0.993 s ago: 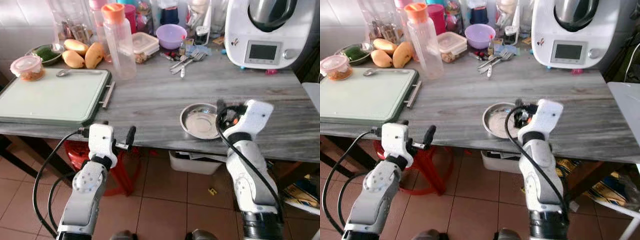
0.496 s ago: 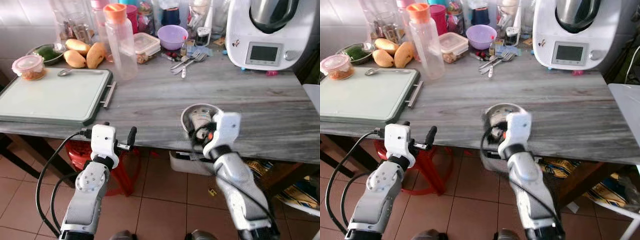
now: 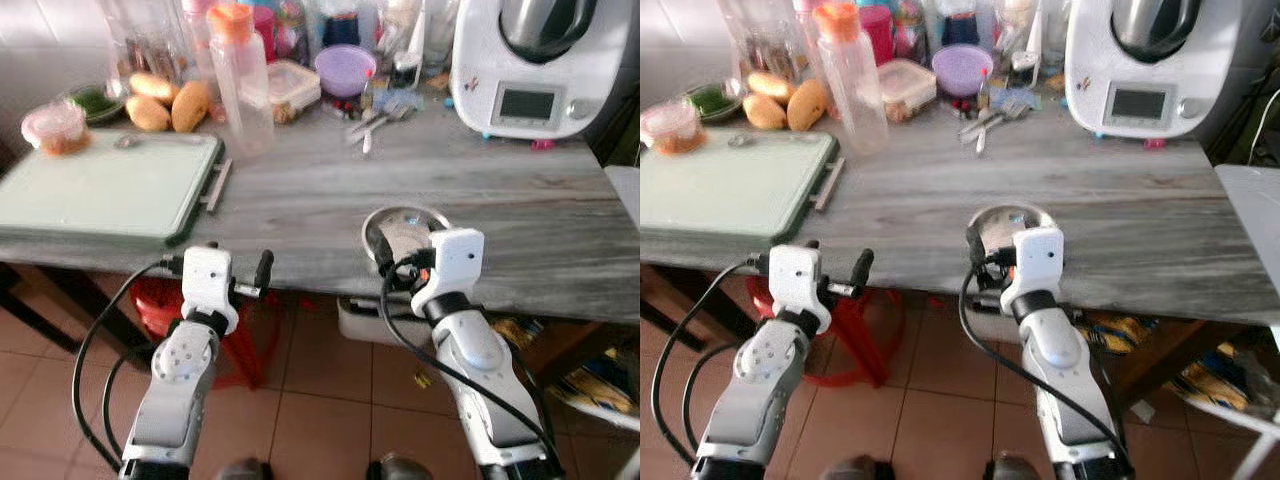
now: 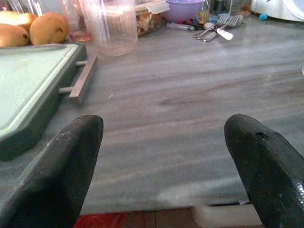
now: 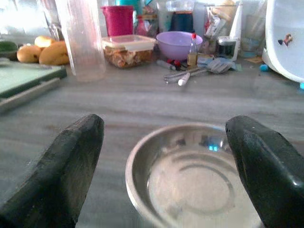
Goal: Setting the table
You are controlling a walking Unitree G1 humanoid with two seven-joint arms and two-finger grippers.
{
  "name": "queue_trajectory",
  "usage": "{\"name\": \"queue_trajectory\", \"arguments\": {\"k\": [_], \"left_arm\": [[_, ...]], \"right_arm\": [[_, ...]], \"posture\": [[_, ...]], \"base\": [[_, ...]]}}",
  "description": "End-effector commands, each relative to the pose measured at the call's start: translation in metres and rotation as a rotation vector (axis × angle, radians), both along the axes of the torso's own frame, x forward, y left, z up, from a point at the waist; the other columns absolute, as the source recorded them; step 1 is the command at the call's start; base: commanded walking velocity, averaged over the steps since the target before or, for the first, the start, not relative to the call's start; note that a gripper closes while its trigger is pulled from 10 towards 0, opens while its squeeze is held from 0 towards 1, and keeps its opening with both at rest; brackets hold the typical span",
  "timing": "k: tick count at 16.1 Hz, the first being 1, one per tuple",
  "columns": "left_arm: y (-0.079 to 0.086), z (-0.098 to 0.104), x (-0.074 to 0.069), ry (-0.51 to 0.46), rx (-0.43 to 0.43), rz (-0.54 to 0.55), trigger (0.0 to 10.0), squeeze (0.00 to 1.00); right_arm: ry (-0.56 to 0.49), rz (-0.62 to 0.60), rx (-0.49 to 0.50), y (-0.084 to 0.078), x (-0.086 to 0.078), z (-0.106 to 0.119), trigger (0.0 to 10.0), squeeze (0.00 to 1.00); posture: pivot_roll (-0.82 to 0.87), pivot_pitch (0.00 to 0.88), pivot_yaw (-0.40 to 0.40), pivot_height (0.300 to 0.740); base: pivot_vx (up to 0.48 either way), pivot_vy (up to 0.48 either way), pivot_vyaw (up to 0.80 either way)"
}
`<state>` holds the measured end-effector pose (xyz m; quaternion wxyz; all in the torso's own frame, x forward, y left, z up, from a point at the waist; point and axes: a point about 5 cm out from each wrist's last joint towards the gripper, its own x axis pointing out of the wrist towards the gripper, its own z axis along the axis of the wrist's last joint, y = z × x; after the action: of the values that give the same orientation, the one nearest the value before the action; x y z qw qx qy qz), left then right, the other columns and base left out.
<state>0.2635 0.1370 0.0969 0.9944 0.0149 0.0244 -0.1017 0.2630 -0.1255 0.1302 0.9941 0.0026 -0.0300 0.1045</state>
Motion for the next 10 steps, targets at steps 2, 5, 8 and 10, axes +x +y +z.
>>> {"name": "queue_trajectory", "arguments": {"k": [2, 5, 8, 10], "left_arm": [[0.0006, -0.0033, -0.0009, 0.012, 0.011, -0.007, 10.0, 0.0], [0.0006, -0.0032, -0.0006, 0.013, 0.01, -0.004, 10.0, 0.0], [0.0001, -0.0033, -0.0002, 0.013, 0.011, -0.006, 10.0, 0.0], [-0.0004, -0.0037, 0.0001, 0.016, 0.012, -0.007, 10.0, 0.0]], "right_arm": [[-0.01, -0.005, -0.002, 0.0, -0.001, 0.0009, 10.0, 1.0], [-0.014, -0.01, -0.001, -0.0004, -0.0001, 0.001, 10.0, 1.0], [-0.016, -0.013, 0.001, -0.0002, 0.0005, 0.0016, 10.0, 1.0], [-0.015, -0.016, -0.002, -0.0008, 0.0005, 0.0013, 10.0, 1.0]], "posture": [[-0.05, 0.0, 0.032, 0.74], [-0.05, 0.0, 0.032, 0.74], [-0.05, 0.0, 0.032, 0.74], [-0.05, 0.0, 0.03, 0.74]], "base": [[-0.283, 0.0, 0.0], [-0.292, 0.0, 0.0], [-0.282, 0.0, 0.0], [-0.135, 0.0, 0.0]]}}
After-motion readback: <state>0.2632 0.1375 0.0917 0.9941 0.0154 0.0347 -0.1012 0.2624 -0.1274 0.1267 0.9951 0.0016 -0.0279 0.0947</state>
